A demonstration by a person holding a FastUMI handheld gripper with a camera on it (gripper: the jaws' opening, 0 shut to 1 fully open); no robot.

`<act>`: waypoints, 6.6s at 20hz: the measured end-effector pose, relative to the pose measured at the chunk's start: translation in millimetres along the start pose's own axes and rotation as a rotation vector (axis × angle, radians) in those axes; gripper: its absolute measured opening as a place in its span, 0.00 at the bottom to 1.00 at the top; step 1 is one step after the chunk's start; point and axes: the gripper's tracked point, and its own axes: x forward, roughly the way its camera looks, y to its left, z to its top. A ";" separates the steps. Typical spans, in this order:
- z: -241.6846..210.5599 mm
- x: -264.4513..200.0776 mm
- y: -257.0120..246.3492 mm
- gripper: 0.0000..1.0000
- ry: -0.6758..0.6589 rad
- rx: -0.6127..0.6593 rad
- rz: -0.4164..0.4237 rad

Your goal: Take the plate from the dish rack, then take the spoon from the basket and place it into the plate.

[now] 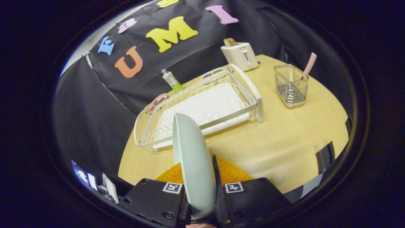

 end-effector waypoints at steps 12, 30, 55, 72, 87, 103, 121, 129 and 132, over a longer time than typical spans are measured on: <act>-2.7 16.2 -38.7 0.38 -0.027 0.197 0.044; 27.9 -1.6 -44.6 0.51 -0.198 0.022 -0.005; 158.0 -86.6 -195.8 0.99 -0.688 -0.382 -0.375; 227.4 -27.1 -238.4 0.37 -0.657 -0.231 -0.257; 257.5 -58.6 -195.9 0.08 -0.683 -0.301 -0.222; 184.9 -131.7 -61.7 0.08 -0.675 -0.413 -0.060; 33.8 -18.7 34.8 0.08 -0.417 -0.533 0.072; 19.9 -0.7 46.2 0.09 -0.388 -0.527 0.090; 20.6 3.8 43.4 0.11 -0.390 -0.572 0.053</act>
